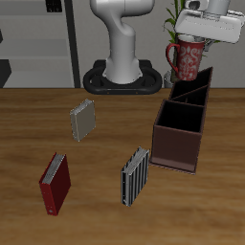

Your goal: Place the red mug into the left desk caddy's left compartment

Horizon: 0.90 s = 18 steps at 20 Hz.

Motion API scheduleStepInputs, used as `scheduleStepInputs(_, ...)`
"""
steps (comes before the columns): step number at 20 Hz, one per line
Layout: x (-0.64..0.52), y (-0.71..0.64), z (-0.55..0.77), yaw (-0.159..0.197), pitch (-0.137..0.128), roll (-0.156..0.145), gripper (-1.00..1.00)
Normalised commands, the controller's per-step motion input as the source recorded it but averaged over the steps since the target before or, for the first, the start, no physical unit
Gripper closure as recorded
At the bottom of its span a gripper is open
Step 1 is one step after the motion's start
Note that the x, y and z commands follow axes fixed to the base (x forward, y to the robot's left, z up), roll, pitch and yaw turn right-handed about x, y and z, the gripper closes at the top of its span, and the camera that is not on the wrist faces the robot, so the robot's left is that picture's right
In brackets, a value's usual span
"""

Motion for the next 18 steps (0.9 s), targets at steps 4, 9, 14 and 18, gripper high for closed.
scheduleStepInputs(4, -0.24, 0.14, -0.11, 0.01, 0.008, 0.042, 1.0)
scheduleStepInputs(9, -0.22, 0.11, -0.18, 0.01, 0.03, 0.033, 1.0)
scheduleStepInputs(14, -0.29, 0.09, -0.11, 0.0, -0.002, 0.029, 1.0)
scheduleStepInputs(18, -0.17, 0.09, -0.04, 0.011, -0.017, 0.023, 1.0)
